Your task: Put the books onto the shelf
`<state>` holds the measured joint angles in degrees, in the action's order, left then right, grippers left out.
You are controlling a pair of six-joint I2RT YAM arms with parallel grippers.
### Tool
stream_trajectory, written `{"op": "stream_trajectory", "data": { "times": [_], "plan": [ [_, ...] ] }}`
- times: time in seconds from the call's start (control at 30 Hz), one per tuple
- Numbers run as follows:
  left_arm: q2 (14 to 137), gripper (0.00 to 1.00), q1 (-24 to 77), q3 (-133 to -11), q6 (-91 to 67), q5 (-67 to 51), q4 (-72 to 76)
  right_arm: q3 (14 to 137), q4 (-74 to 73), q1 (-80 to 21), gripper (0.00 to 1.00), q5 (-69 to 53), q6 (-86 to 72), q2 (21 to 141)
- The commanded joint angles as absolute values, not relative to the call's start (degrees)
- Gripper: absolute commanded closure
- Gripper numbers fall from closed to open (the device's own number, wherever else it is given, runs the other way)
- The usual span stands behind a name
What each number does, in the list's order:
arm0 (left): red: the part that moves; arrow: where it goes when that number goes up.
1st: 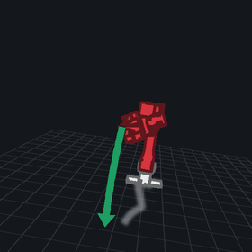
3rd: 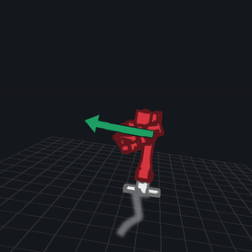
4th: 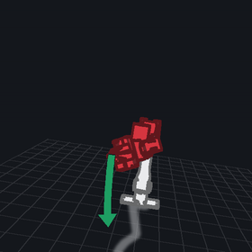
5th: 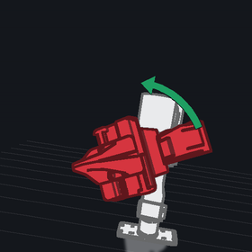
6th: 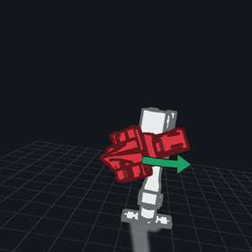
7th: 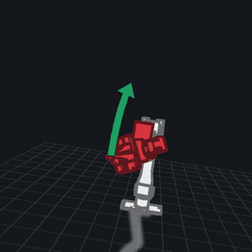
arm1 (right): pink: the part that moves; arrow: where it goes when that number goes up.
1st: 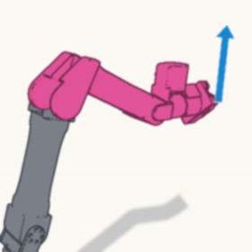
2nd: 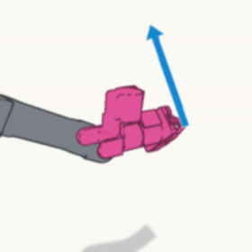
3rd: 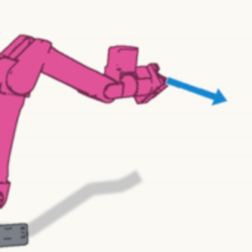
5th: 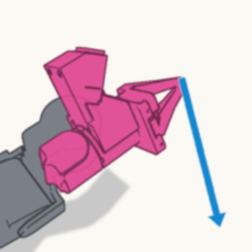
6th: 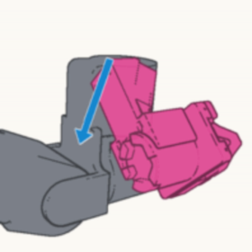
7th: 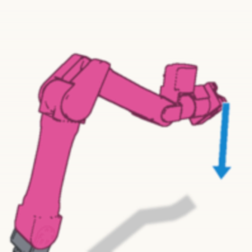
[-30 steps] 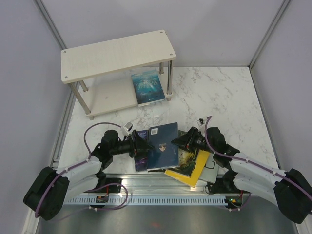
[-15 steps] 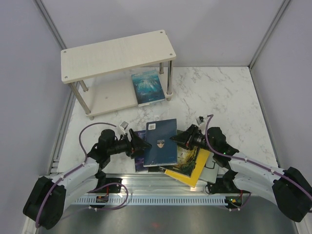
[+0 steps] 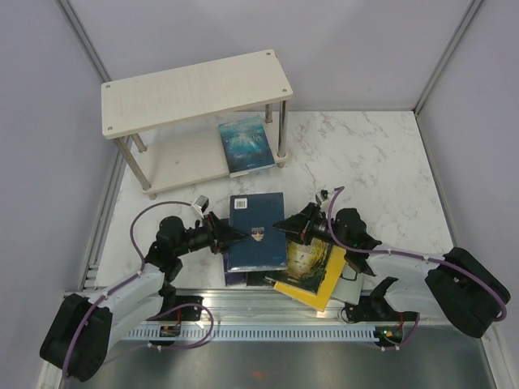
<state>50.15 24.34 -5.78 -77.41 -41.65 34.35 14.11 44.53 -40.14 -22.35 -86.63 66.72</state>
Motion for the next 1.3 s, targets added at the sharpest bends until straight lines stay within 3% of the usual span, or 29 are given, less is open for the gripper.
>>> {"op": "stream_trajectory", "data": {
  "times": [0.0, 0.13, 0.2, 0.33, 0.4, 0.43, 0.87, 1.0, 1.1, 1.13, 1.27],
  "plan": [
    [50.36, 0.71, 24.0, -6.68, -81.56, -44.47, 43.16, 19.94, 59.41, -41.48, 1.0, -24.7, -88.95, 69.07],
    [48.96, 0.94, 23.29, -7.56, -82.27, -44.82, 42.1, 20.83, 58.89, -41.66, 1.0, -24.79, -88.42, 69.96],
    [48.17, 0.98, 22.59, -8.26, -82.44, -45.17, 40.09, 21.0, 58.01, -41.66, 1.0, -24.87, -87.81, 70.4],
    [44.22, 0.98, 19.43, -11.24, -80.34, -43.77, 31.66, 21.97, 54.15, -41.75, 0.13, -25.31, -86.57, 70.4],
    [40.79, 0.98, 16.37, -12.65, -79.28, -42.2, 26.91, 21.97, 52.04, -41.75, 0.02, -25.14, -86.13, 69.35],
    [40.0, 0.98, 15.39, -13.53, -79.1, -41.93, 25.24, 21.8, 51.42, -41.84, 0.02, -24.96, -86.22, 68.82],
    [45.96, 0.98, 12.13, -18.63, -79.9, -37.09, 27.87, 24.6, 51.67, -46.41, 0.05, -20.31, -89.03, 68.11],
    [47.11, 0.98, 12.13, -20.21, -79.01, -34.46, 26.19, 31.0, 54.14, -46.32, 0.21, -21.62, -89.65, 72.67],
    [47.46, 0.98, 12.13, -21.18, -78.14, -33.23, 23.66, 33.65, 52.92, -46.41, 0.42, -20.66, -88.77, 73.65],
    [47.2, 0.98, 12.13, -21.88, -77.18, -32.61, 22.34, 34.1, 51.95, -46.32, 0.55, -20.57, -88.42, 73.83],
    [46.32, 0.98, 12.22, -23.03, -75.24, -29.71, 17.23, 35.42, 51.15, -46.32, 0.91, -19.87, -88.15, 74.88]
  ]
}}
